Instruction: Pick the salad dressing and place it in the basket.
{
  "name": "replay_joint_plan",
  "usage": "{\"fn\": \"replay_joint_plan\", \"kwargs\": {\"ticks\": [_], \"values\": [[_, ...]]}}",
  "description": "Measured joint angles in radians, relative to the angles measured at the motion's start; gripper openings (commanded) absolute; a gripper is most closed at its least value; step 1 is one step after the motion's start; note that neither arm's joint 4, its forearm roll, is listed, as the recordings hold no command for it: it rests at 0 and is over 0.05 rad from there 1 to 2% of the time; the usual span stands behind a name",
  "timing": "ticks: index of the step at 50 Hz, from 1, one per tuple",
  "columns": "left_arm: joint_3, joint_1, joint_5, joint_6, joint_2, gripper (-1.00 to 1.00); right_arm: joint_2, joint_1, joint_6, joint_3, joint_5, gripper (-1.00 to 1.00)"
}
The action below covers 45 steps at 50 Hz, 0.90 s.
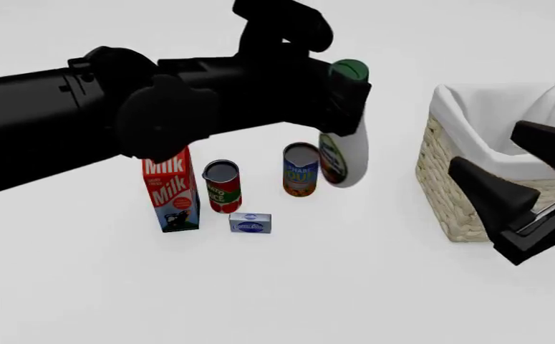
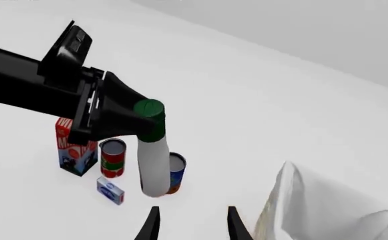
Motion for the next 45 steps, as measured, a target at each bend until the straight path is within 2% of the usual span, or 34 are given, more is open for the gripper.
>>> {"fn": "replay_joint_plan", "kwargs": {"ticks": [20,45], "values": [[-0.001,-0.031,-0.001,-0.011,-0.006,-1.0,0.128,0.087,-0.006,-0.028,-0.093,1.0],[0.004,-0.057,0.0,-0.024,-0.02,-1.0,0.246,0.139,-0.018,-0.054,-0.187,1.0]]}}
